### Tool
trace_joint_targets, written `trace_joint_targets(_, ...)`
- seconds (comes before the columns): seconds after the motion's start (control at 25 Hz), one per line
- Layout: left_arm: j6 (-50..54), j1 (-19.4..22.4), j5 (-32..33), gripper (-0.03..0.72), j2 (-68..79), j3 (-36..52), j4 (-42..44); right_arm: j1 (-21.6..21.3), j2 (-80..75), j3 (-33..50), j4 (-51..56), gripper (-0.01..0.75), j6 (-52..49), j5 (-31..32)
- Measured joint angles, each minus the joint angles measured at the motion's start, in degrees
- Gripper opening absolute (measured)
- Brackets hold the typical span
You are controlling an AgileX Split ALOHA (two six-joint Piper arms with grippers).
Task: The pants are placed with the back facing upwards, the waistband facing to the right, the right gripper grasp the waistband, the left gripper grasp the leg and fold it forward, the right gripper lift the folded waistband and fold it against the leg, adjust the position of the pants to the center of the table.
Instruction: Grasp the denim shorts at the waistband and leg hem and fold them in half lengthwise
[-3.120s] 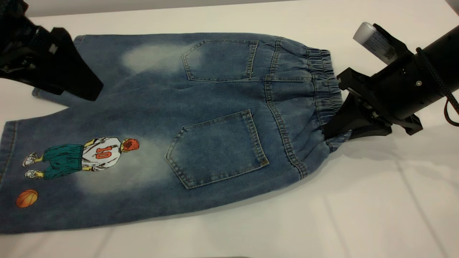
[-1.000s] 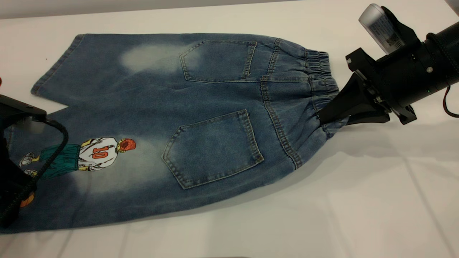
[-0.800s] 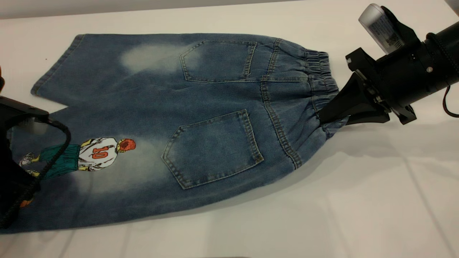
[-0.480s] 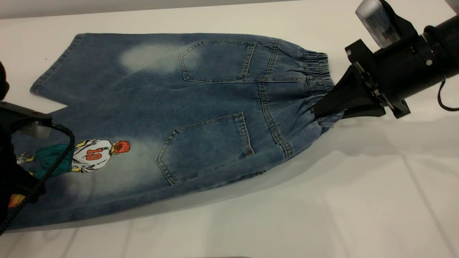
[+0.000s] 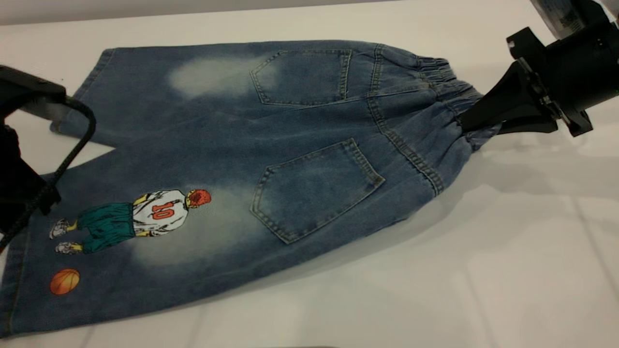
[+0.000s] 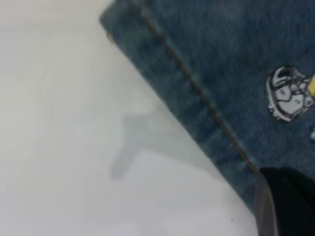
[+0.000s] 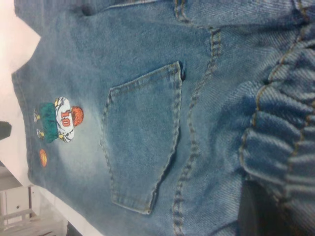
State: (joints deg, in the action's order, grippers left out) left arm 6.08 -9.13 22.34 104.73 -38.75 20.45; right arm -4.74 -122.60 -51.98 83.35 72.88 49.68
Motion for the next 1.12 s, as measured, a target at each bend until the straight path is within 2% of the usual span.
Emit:
trace_joint_targets(0.2, -18.8, 0.0, 4.9, 0.047, -0.2, 0.0, -13.8, 0.0, 0.0, 0.0, 0.0, 0.038, 0.0, -0.1)
trace_joint_targets(0.36, -38.5, 0.0, 12.5, 0.132, -0.2, 0.0, -28.4, 0.0, 0.0, 0.0, 0.0, 0.038, 0.0, -0.2)
trace_joint_targets(0.52, -47.7, 0.0, 15.2, 0.267, -0.2, 0.1, -30.8, 0.0, 0.0, 0.0, 0.0, 0.041, 0.0, -0.2)
trace_joint_targets(0.6, -48.3, 0.0, 14.4, 0.342, -0.2, 0.7, -28.9, 0.0, 0.0, 0.0, 0.0, 0.041, 0.0, -0.2)
trace_joint_targets(0.76, -49.6, 0.0, 9.9, 0.427, -0.2, 5.1, -23.8, 0.0, 0.0, 0.0, 0.0, 0.045, 0.0, -0.2)
trace_joint_targets(0.96, -50.5, 0.0, -1.1, 0.442, -0.2, 9.7, -20.4, 0.0, 0.0, 0.0, 0.0, 0.046, 0.0, -0.3)
trace_joint_targets(1.12, -50.6, 0.0, -5.3, 0.444, -0.3, 9.9, -19.8, 0.0, 0.0, 0.0, 0.0, 0.046, -0.1, -0.3)
